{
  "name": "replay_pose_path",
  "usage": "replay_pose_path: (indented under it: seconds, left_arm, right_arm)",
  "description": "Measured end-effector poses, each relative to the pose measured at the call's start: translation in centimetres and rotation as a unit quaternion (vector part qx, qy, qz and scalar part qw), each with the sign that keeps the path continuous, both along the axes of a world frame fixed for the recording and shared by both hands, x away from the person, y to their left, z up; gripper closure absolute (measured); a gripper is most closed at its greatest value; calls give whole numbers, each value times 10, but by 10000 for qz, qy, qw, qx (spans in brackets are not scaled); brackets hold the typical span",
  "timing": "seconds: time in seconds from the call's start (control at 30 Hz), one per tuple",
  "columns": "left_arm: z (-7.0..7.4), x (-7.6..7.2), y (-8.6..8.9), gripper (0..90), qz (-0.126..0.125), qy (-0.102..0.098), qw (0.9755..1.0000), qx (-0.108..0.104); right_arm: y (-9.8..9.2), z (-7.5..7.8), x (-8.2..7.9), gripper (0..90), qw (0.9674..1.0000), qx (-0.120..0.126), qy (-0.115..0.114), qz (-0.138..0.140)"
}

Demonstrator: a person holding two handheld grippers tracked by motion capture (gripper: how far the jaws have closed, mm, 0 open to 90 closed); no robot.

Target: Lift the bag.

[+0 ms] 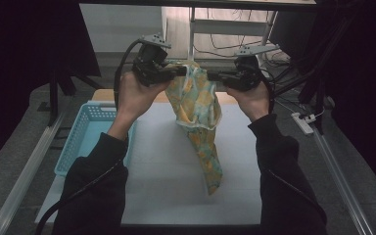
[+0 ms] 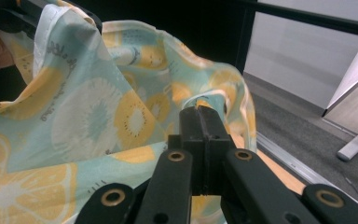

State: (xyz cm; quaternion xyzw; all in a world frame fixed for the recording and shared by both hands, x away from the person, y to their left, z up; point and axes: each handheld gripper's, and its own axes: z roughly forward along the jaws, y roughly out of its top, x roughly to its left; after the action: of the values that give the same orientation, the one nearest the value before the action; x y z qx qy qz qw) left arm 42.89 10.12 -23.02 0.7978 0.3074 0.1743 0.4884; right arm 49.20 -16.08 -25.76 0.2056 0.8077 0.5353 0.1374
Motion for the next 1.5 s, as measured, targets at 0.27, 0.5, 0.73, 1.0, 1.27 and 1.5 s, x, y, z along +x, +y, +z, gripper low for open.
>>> replay_pose_path:
  seconds: [0.27,0.5,0.73,1.0,1.27,1.5]
  left_arm:
    - [-16,9,-16,889,-61,150,9994,299]
    - [-30,19,-21,874,-89,307,9987,400]
    - [-35,23,-20,693,-206,445,9982,333]
    - [-40,23,-6,414,-256,665,9972,245]
    - [-48,21,11,198,-199,852,9961,116]
    - [-58,14,35,45,54,830,9965,36]
  right_arm:
    - [-6,-12,6,900,9996,-215,13,-186]
    - [-11,-24,12,900,9989,-329,117,-298]
    - [-14,-30,13,868,9989,-317,229,-264]
    - [-19,-36,14,779,9985,-279,352,-325]
    - [-23,-45,12,640,9980,-223,464,-366]
    - [-27,-60,10,485,9974,-264,563,-366]
